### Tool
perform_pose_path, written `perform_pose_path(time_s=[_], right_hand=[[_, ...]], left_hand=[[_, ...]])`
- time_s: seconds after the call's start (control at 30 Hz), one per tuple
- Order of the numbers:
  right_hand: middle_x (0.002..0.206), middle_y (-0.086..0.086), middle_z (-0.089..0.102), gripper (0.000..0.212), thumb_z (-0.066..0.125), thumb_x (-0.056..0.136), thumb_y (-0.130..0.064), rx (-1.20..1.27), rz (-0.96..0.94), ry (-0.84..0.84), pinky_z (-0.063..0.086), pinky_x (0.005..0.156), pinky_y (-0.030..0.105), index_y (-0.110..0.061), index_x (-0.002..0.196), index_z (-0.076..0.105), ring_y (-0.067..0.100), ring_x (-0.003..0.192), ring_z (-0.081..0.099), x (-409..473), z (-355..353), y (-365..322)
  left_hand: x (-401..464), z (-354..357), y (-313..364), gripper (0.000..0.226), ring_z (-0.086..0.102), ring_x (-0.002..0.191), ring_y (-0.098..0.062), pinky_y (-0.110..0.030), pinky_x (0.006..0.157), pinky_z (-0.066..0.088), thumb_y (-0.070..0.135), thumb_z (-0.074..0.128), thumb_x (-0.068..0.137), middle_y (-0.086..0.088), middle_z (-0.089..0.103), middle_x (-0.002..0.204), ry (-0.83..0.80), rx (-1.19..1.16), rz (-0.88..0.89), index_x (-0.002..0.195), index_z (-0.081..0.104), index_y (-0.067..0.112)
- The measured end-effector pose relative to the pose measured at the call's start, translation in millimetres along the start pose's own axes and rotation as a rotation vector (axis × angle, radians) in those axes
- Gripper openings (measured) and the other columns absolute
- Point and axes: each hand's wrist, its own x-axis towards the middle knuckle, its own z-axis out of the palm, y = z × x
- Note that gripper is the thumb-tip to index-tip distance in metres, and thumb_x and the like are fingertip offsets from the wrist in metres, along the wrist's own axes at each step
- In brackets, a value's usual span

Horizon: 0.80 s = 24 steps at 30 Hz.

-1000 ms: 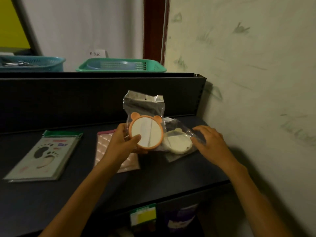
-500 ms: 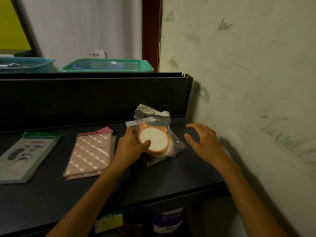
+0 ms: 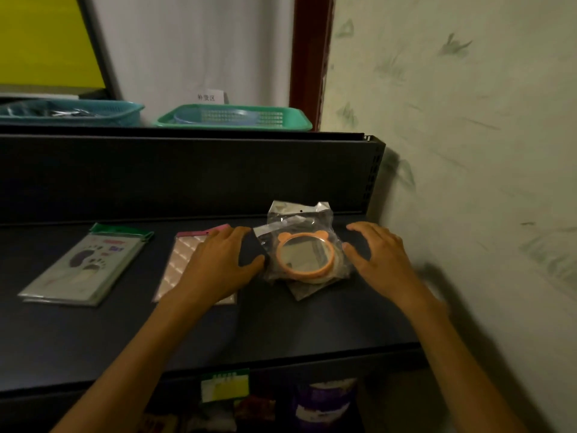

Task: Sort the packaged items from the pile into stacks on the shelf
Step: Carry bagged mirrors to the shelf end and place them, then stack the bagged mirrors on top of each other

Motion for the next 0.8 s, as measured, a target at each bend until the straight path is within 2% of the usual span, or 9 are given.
perform_pose_path(time_s=[0.13, 0.2, 0.27, 0.4, 0.47, 0.57, 0.7, 0.8], right_hand=[[0.133, -0.001, 0.052, 0.048, 0.047, 0.087, -0.045, -0.011, -0.076, -0.066, 0.024, 0.106, 0.029, -0.024, 0.131, 0.048, 0.017, 0.125, 0.044, 3.5, 18.0, -34.8], [0.137, -0.001, 0.049, 0.055, 0.044, 0.085, -0.048, -0.008, -0.109, -0.094, 0.020, 0.109, 0.030, -0.024, 0.134, 0.046, 0.018, 0.129, 0.040, 4.5, 26.1, -54.5], [0.140, 0.000, 0.046, 0.049, 0.052, 0.090, -0.042, 0.003, -0.126, -0.107, 0.019, 0.110, 0.030, -0.023, 0.135, 0.044, 0.018, 0.131, 0.037, 6.0, 36.0, -76.0], [0.141, -0.001, 0.045, 0.048, 0.053, 0.092, -0.040, -0.015, -0.164, -0.141, 0.025, 0.111, 0.033, -0.024, 0.136, 0.043, 0.016, 0.131, 0.039, 3.5, 62.8, -128.8], [0.139, -0.001, 0.047, 0.046, 0.052, 0.092, -0.041, -0.005, -0.193, -0.166, 0.026, 0.109, 0.033, -0.024, 0.135, 0.044, 0.017, 0.129, 0.040, -1.3, 76.9, -159.1], [0.135, 0.000, 0.050, 0.048, 0.048, 0.090, -0.046, -0.011, -0.236, -0.169, 0.027, 0.106, 0.034, -0.025, 0.133, 0.046, 0.021, 0.126, 0.044, -12.2, 98.7, -210.0], [0.144, -0.003, 0.043, 0.048, 0.052, 0.092, -0.042, 0.010, -0.258, -0.209, 0.020, 0.110, 0.030, -0.026, 0.136, 0.042, 0.017, 0.134, 0.035, -30.1, 132.3, -283.9], [0.142, -0.001, 0.044, 0.048, 0.052, 0.093, -0.041, 0.004, -0.295, -0.231, 0.023, 0.108, 0.031, -0.025, 0.137, 0.042, 0.019, 0.131, 0.037, -42.8, 161.0, -339.0]], left_hand=[[-14.6, -13.3, -25.0, 0.073, 0.026, 0.139, -0.023, -0.045, 0.112, 0.026, 0.051, 0.059, 0.084, -0.001, 0.032, 0.151, -0.025, 0.083, -0.057, 0.145, 0.027, 0.029], [-22.9, -21.3, -43.2, 0.072, 0.030, 0.136, -0.023, -0.045, 0.111, 0.030, 0.053, 0.059, 0.084, 0.001, 0.034, 0.149, -0.024, 0.114, -0.072, 0.145, 0.028, 0.030], [-33.8, -30.9, -63.7, 0.071, 0.037, 0.130, -0.023, -0.042, 0.107, 0.035, 0.053, 0.057, 0.083, 0.000, 0.040, 0.144, 0.003, 0.122, -0.076, 0.144, 0.031, 0.028], [-61.0, -56.7, -111.7, 0.071, 0.037, 0.131, -0.028, -0.041, 0.105, 0.034, 0.051, 0.057, 0.085, -0.005, 0.040, 0.145, 0.038, 0.124, -0.089, 0.145, 0.031, 0.024], [-77.6, -72.9, -140.1, 0.073, 0.033, 0.134, -0.029, -0.044, 0.107, 0.033, 0.052, 0.056, 0.085, -0.005, 0.037, 0.148, 0.045, 0.146, -0.110, 0.146, 0.029, 0.023], [-108.0, -98.8, -189.3, 0.071, 0.035, 0.129, -0.028, -0.046, 0.101, 0.037, 0.051, 0.055, 0.085, -0.003, 0.039, 0.146, 0.084, 0.187, -0.122, 0.146, 0.031, 0.023], [-150.0, -132.7, -259.7, 0.069, 0.035, 0.129, -0.029, -0.047, 0.100, 0.038, 0.051, 0.054, 0.086, -0.002, 0.041, 0.142, 0.093, 0.203, -0.174, 0.146, 0.030, 0.025], [-182.2, -151.9, -309.9, 0.067, 0.034, 0.131, -0.027, -0.046, 0.102, 0.037, 0.051, 0.052, 0.088, 0.000, 0.040, 0.143, 0.115, 0.206, -0.185, 0.146, 0.030, 0.026]])
